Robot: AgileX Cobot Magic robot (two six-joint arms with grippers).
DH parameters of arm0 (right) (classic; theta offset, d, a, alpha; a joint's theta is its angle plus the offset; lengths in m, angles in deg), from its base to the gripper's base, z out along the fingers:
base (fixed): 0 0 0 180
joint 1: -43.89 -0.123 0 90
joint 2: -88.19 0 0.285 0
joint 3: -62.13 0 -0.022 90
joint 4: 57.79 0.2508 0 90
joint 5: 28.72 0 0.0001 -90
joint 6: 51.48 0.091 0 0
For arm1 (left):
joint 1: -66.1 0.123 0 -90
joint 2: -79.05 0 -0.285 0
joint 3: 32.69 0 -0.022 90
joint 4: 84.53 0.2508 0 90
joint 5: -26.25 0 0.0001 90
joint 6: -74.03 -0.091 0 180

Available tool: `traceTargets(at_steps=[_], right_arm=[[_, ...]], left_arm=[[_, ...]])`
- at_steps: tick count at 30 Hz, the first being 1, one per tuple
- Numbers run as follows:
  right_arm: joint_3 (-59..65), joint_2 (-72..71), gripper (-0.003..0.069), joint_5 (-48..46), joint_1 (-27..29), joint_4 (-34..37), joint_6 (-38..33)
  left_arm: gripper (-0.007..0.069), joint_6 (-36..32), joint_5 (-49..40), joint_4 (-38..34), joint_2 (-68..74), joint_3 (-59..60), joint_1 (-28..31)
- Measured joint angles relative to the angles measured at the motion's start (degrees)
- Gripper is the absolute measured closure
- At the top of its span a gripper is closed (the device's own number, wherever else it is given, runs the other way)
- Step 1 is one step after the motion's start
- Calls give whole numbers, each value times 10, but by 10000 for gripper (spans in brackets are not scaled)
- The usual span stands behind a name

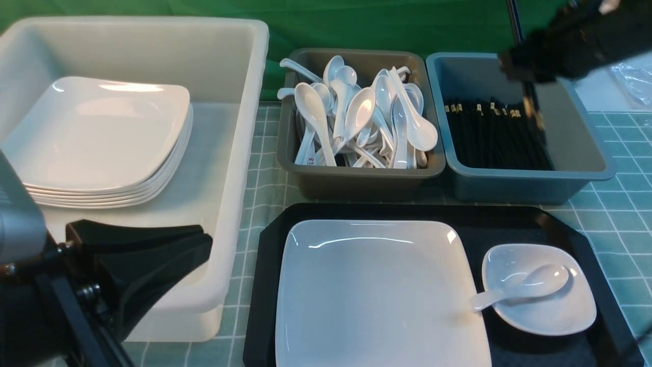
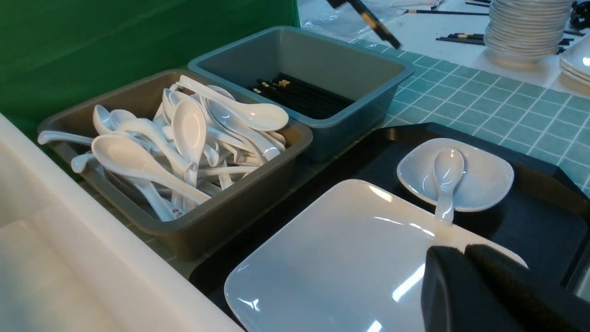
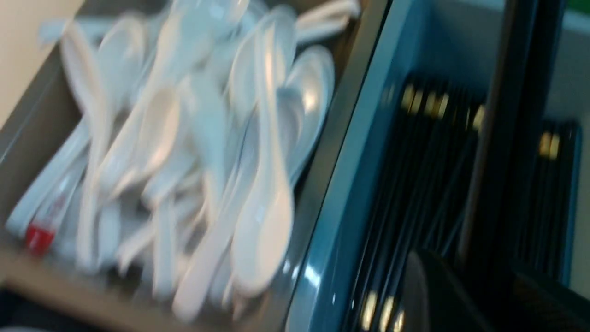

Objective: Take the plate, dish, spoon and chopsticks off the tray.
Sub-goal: Use the right arm to put the chopsticks into the small storage box on the right

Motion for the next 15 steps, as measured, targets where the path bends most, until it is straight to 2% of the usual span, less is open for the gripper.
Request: traceTargets(at_steps=[5,11,13,15], right_arm=[[-89,110,516,-10,23,1,32],[-96,142,509,-9,32,-7,35],[-97,142,463,-2,32,-11,37],[-97,141,345,-7,32,-18,37]], left_arm=[[606,0,-14,12,0,0,0],[606,0,-16,17,0,0,0],[606,0,-16,18,0,0,0],[606,0,-16,21,0,0,0]])
